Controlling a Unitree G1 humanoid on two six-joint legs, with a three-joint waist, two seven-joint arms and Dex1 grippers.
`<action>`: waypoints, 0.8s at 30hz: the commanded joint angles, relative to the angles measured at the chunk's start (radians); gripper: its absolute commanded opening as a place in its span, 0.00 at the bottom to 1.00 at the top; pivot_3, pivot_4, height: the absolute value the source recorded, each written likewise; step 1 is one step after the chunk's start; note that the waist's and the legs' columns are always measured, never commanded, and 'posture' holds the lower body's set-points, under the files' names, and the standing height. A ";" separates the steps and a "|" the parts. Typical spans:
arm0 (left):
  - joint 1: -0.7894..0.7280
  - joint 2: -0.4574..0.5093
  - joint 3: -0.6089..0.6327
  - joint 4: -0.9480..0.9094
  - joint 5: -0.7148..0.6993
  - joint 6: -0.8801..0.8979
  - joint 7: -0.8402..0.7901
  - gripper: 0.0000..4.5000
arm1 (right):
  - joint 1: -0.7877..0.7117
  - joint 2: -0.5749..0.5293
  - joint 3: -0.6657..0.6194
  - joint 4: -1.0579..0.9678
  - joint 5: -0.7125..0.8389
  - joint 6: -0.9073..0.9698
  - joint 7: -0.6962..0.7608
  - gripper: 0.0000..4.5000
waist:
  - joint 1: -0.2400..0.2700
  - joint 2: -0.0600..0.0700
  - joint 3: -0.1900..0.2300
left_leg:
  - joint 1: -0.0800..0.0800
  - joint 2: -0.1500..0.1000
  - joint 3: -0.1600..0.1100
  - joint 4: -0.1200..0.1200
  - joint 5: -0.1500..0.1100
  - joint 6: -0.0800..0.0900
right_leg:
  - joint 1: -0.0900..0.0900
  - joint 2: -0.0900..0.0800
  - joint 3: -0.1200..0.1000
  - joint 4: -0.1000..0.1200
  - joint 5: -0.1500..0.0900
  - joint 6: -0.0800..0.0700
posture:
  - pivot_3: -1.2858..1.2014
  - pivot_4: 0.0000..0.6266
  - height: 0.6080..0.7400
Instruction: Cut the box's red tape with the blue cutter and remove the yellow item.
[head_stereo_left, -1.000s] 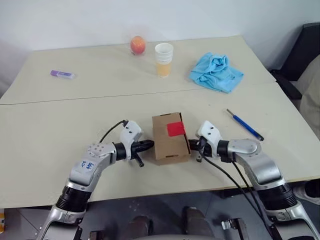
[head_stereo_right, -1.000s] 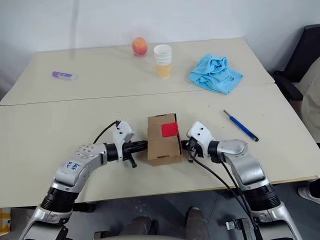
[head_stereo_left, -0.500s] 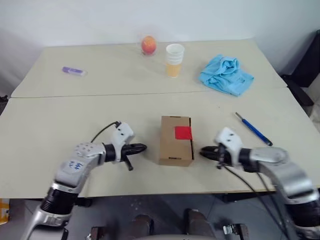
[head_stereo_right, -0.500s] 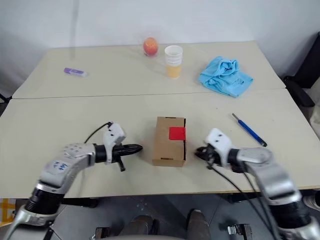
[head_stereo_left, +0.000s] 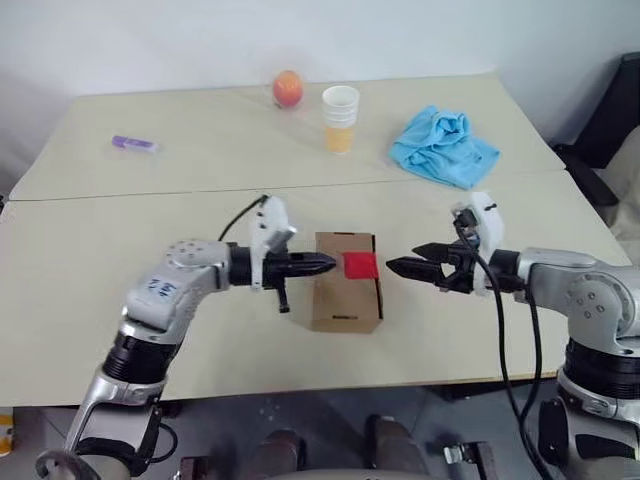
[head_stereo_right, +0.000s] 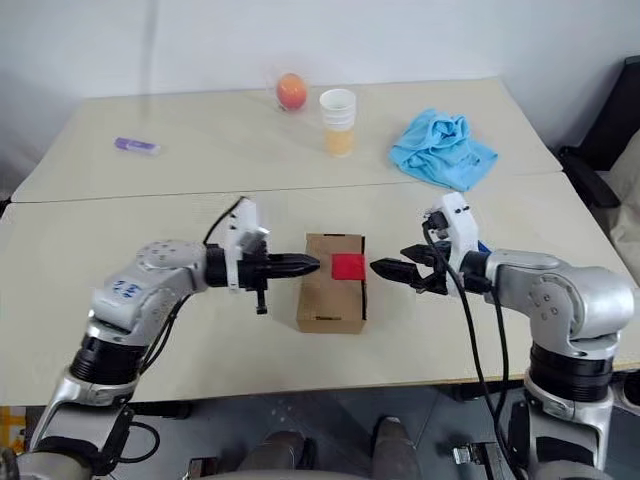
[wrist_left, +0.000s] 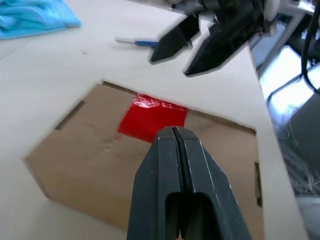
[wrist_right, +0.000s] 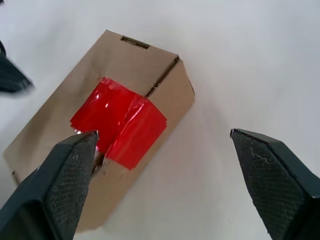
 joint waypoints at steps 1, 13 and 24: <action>-0.010 -0.018 -0.020 0.003 0.042 -0.022 0.031 0.00 | -0.027 0.028 -0.003 -0.003 0.012 0.015 -0.043 0.99 | 0.000 0.000 0.000 | -0.001 0.000 0.000 0.000 0.000 0.000 | 0.000 0.000 0.000 0.000 0.000 0.000 | 0.52 0.24 1.00; 0.005 -0.027 -0.022 0.002 0.070 -0.025 0.044 0.00 | -0.009 0.000 0.105 0.037 -0.006 -0.045 -0.079 0.99 | -0.002 0.000 0.000 | -0.001 0.000 0.000 0.001 0.000 0.000 | -0.001 0.000 0.000 0.001 0.000 0.000 | 0.52 0.24 1.00; 0.017 -0.032 -0.021 -0.005 0.069 -0.023 0.055 0.00 | -0.022 -0.066 0.154 0.055 -0.016 -0.025 -0.093 0.99 | 0.000 0.000 0.000 | -0.001 0.000 0.000 0.001 0.000 0.000 | 0.000 0.000 0.000 0.001 0.000 0.000 | 0.52 0.24 1.00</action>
